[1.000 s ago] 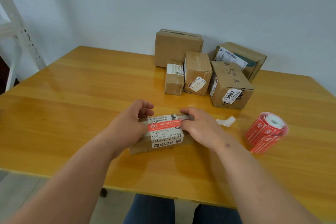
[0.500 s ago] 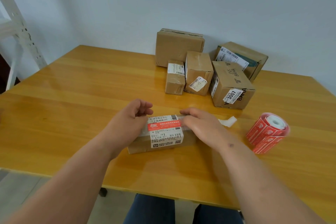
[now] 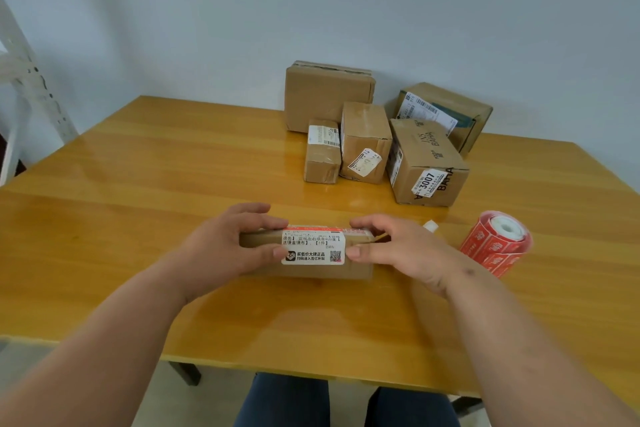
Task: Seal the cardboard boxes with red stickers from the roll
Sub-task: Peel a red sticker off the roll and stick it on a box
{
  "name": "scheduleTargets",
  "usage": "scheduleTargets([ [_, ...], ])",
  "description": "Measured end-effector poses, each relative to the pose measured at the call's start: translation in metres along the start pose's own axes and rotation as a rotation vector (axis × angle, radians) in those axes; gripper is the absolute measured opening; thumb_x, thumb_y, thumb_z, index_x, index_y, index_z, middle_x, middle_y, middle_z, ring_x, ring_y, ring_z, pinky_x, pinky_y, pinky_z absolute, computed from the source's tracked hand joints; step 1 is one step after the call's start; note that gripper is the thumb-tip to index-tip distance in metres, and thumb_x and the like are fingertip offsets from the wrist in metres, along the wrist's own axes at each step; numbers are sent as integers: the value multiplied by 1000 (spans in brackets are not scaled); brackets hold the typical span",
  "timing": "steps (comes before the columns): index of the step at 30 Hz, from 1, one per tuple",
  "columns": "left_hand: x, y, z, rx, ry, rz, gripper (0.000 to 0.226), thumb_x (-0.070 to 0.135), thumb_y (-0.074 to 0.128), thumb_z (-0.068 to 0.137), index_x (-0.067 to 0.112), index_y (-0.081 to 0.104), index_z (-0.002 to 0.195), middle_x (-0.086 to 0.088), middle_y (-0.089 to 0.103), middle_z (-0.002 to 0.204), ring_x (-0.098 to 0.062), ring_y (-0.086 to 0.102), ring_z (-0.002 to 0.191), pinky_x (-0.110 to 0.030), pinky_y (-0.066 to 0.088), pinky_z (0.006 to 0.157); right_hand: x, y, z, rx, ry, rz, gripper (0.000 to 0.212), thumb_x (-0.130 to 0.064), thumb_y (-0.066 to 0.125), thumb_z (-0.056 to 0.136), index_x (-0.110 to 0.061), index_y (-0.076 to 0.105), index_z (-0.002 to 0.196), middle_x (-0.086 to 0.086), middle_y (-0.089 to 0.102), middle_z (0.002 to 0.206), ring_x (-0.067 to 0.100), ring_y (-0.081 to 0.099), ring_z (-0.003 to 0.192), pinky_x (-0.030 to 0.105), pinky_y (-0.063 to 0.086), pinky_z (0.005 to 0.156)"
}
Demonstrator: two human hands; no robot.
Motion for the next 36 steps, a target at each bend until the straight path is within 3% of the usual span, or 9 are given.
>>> scheduleTargets([
  [7,6,7,-2,-45,65,195,28,42,70,82,44,62,109,23,53,119,0,56,103,-20,48,88,4,-1,-6,2,-9,21,62,-35,77,76,-30,51,132,-16,55,115,-4,51,100,9,37,75],
  [12,9,4,-1,53,22,30,11,41,60,90,41,67,98,25,54,119,-2,55,105,-25,50,87,2,-4,-11,58,13,87,53,-59,65,74,-30,59,118,-10,63,110,6,57,99,22,43,83],
  [15,13,7,-1,65,-84,-75,21,40,49,98,33,67,92,8,68,98,-12,60,91,-27,47,78,-3,-7,-16,100,60,52,54,-70,50,79,-22,63,99,-5,69,93,10,63,78,23,46,70],
  [19,19,13,4,44,-288,-44,38,56,36,97,29,62,96,-1,66,94,-21,62,83,-32,52,65,-6,-12,-14,167,161,-49,74,-67,26,92,-7,69,86,9,73,79,14,59,51,27,53,65],
  [23,25,15,8,-104,-394,-101,54,66,43,88,18,60,106,-8,63,100,-23,62,84,-31,51,56,-2,-18,-14,165,316,16,66,-51,23,100,-3,64,81,14,66,66,16,51,37,12,32,33],
  [26,21,11,11,-142,-395,-132,44,53,60,86,12,61,104,-12,63,102,-24,61,87,-33,54,57,4,-21,-14,157,369,-19,70,-53,19,100,-2,63,83,12,65,60,17,56,40,15,38,38],
  [30,12,14,23,2,-437,52,43,54,50,93,12,59,102,-11,61,95,-25,60,83,-37,58,56,4,-31,-3,313,223,-284,67,-57,14,97,-12,61,84,8,69,81,21,65,71,35,51,79],
  [34,13,14,42,121,-403,214,43,53,48,93,13,56,105,-12,62,105,-34,65,82,-47,60,69,-1,-33,-2,330,87,-410,30,-45,41,97,-23,55,82,-6,57,81,11,56,75,25,41,58],
  [36,19,12,48,164,-381,425,50,54,49,92,16,53,123,-13,51,125,-35,59,100,-47,55,86,-8,-45,-9,414,25,-460,18,-37,48,95,-25,59,87,-10,59,83,7,56,76,21,39,55],
])
Point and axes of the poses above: each hand's wrist, its own z-axis towards the middle knuckle, its own y-axis out of the palm, x = y × z, the point moved 6 cm from there along z, towards the middle knuckle
